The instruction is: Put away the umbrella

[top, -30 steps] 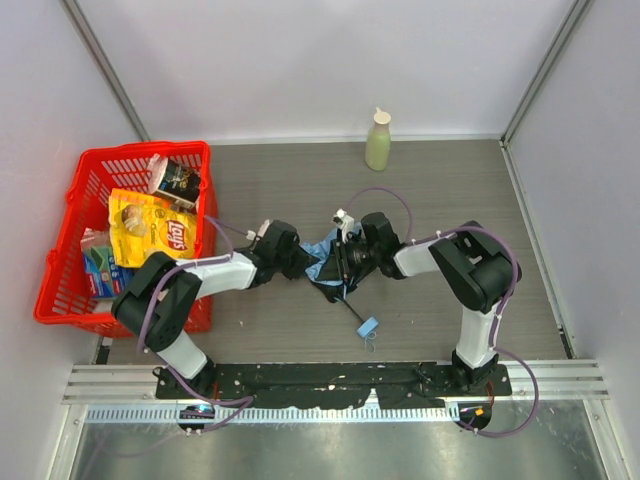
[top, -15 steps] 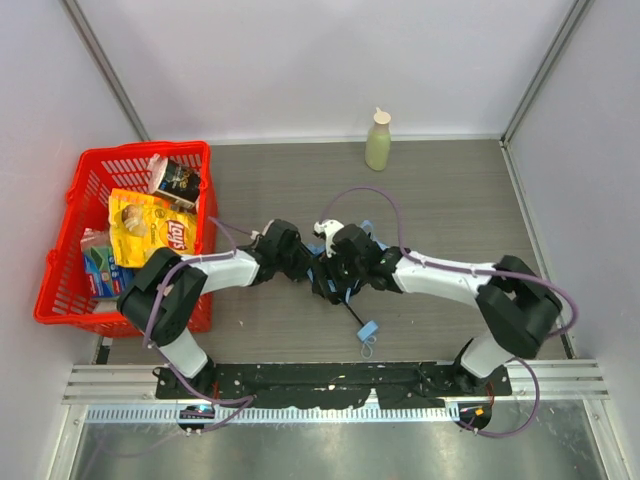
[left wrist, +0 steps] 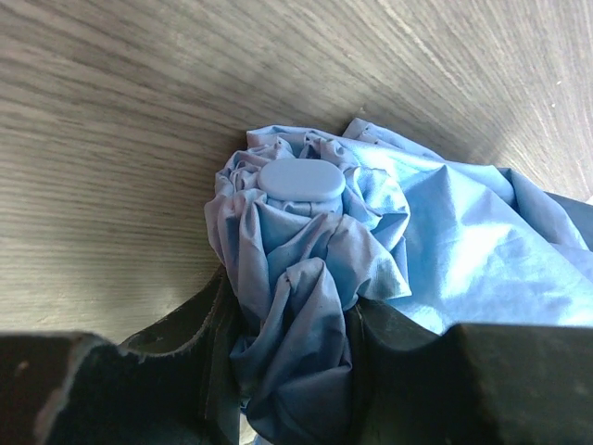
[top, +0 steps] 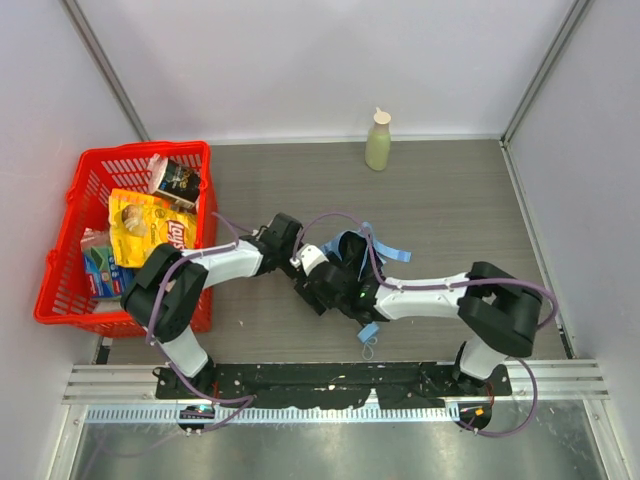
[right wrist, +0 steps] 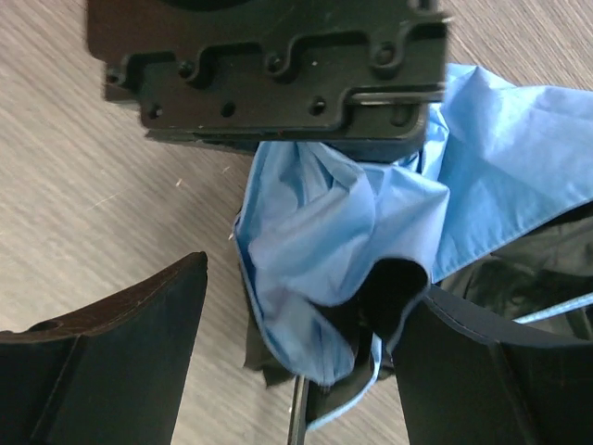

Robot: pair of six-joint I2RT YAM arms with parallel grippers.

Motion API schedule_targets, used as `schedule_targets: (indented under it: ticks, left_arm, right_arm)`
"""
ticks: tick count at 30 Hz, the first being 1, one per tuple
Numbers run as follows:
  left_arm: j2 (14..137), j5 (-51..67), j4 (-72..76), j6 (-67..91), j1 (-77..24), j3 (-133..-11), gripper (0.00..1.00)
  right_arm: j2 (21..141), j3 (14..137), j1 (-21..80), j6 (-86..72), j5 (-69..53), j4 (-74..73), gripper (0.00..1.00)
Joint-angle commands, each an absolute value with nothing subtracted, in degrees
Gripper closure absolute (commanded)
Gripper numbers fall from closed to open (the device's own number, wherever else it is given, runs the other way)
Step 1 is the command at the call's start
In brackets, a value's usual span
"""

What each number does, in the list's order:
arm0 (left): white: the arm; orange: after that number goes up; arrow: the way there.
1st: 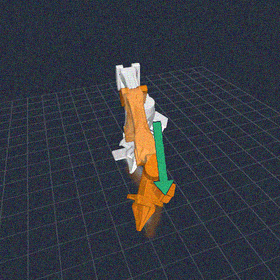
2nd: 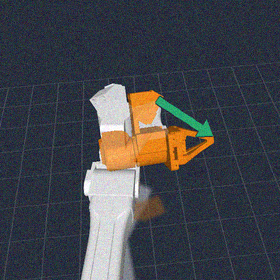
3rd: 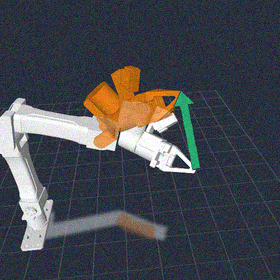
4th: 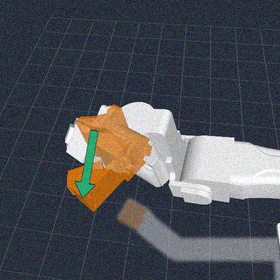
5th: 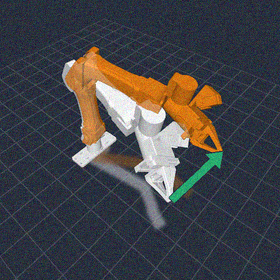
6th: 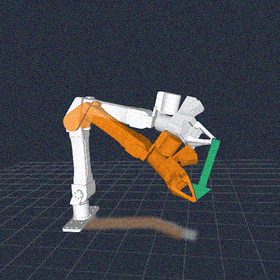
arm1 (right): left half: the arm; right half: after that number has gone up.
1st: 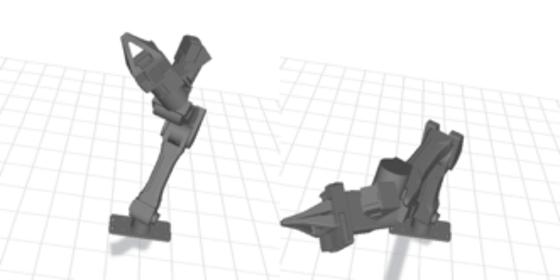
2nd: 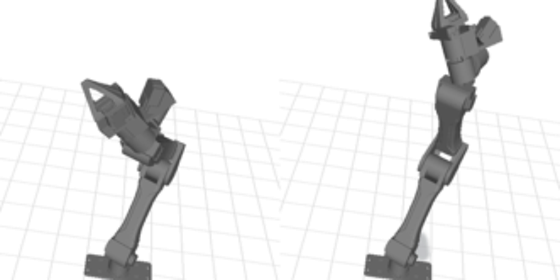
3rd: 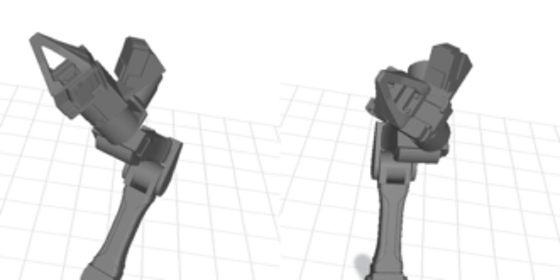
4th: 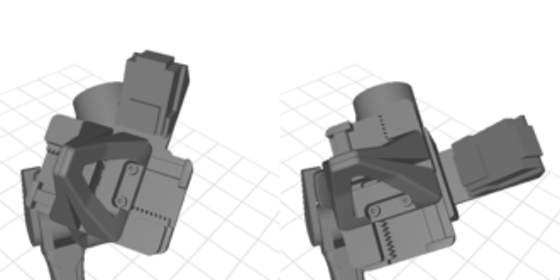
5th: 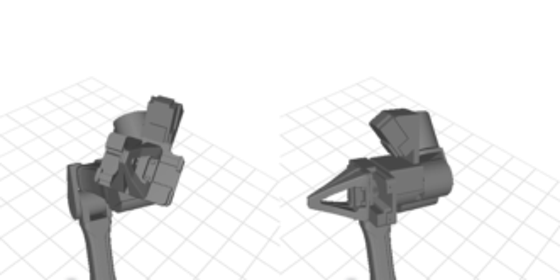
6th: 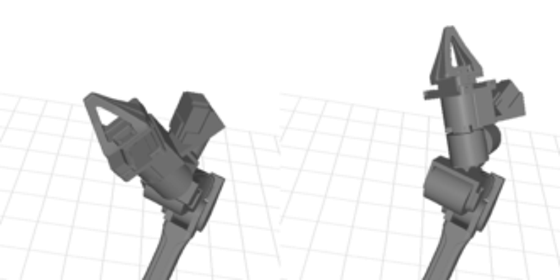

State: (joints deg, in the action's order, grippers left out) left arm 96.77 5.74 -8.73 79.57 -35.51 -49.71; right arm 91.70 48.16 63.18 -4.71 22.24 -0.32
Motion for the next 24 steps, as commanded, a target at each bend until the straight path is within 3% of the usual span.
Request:
schedule_targets:
  ticks: [1, 5, 7, 8, 9, 12, 13, 14, 16, 17, 20, 21, 22, 24]
  left_arm:
    - [100.37, 4.57, -28.82, 78.75, -35.68, -48.34, 1.0]
    - [100.28, 5.8, -29.09, 80.5, -35.6, -47.73, 1.0]
    - [99.67, 6.15, -28.92, 81.56, -35.6, -47.2, 1.0]
    - [99.32, 6.15, -28.83, 81.82, -35.6, -47.11, 1.0]
    - [98.88, 6.24, -28.83, 82.09, -35.68, -47.11, 1.0]
    - [96.69, 5.89, -27.17, 83.49, -35.68, -45.97, 1.0]
    - [95.98, 5.45, -26.38, 83.5, -35.6, -45.71, 1.0]
    - [95.11, 4.67, -25.93, 83.24, -35.6, -45.88, 1.0]
    - [93.26, 3.09, -24.97, 82.27, -35.68, -45.88, 0.97]
    - [92.29, 2.12, -24.26, 81.57, -35.6, -45.79, 0.88]
    - [88.08, 0.53, -17.35, 79.29, -35.68, -42.73, 0.46]
    - [86.41, -2.0, -15.14, 78.32, -35.77, -41.06, 0.37]
    - [84.66, -3.76, -13.64, 77.61, -35.95, -39.74, 0.19]
    - [82.19, -5.26, -11.53, 76.3, -35.95, -37.8, 0.01]
  right_arm:
    - [97.11, 50.61, 64.68, -0.71, 31.97, 5.28, 0.2]
    - [104.75, 51.77, 65.48, -1.67, 43.84, 3.52, 0.22]
    - [107.12, 51.68, 65.48, -3.25, 48.42, 2.29, 0.3]
    - [107.66, 51.51, 65.48, -3.69, 49.73, 2.2, 0.36]
    - [108.28, 50.63, 65.48, -4.21, 49.83, 2.55, 0.54]
    - [108.02, 48.52, 64.78, -5.8, 45.55, 3.51, 0.81]
    - [107.41, 47.56, 64.51, -5.89, 44.05, 4.47, 0.94]
    - [107.05, 46.68, 64.42, -5.71, 41.34, 5.44, 0.99]
    - [105.47, 44.3, 62.85, -4.57, 33.51, 8.34, 0.99]
    - [104.6, 43.34, 61.97, -4.57, 28.18, 9.57, 0.99]
    - [102.32, 42.11, 56.36, -4.31, 15.15, 10.36, 0.99]
    - [101.7, 41.75, 55.12, -4.05, 7.03, 11.24, 0.99]
    - [100.73, 41.23, 52.67, -4.39, 3.81, 11.95, 0.99]
    - [100.28, 41.57, 48.72, -4.57, -7.61, 11.78, 0.99]
